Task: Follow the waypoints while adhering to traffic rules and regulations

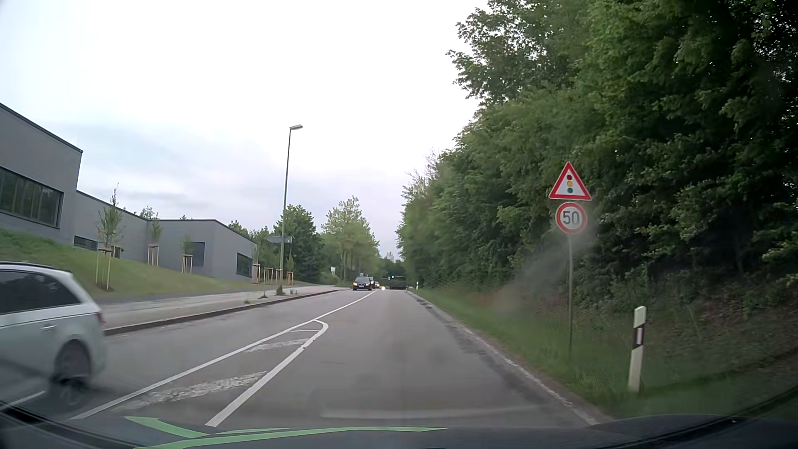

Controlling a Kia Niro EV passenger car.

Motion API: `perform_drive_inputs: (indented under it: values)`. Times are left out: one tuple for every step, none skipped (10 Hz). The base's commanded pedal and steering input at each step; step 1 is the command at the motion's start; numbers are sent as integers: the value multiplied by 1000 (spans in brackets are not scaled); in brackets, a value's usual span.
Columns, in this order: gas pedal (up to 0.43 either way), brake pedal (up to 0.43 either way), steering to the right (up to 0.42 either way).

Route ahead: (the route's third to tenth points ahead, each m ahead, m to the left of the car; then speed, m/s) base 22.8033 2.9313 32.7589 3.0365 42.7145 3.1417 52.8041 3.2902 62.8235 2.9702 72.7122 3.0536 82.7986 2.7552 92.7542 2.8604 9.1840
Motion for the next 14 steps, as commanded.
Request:
perform_drive_inputs:
  values:
    - [449,0,-19]
    - [449,0,-12]
    - [449,0,-3]
    - [461,0,-1]
    - [461,0,-1]
    - [461,0,0]
    - [461,0,0]
    - [461,0,0]
    - [461,0,1]
    - [461,0,2]
    - [461,0,4]
    - [461,0,5]
    - [461,0,5]
    - [461,0,5]
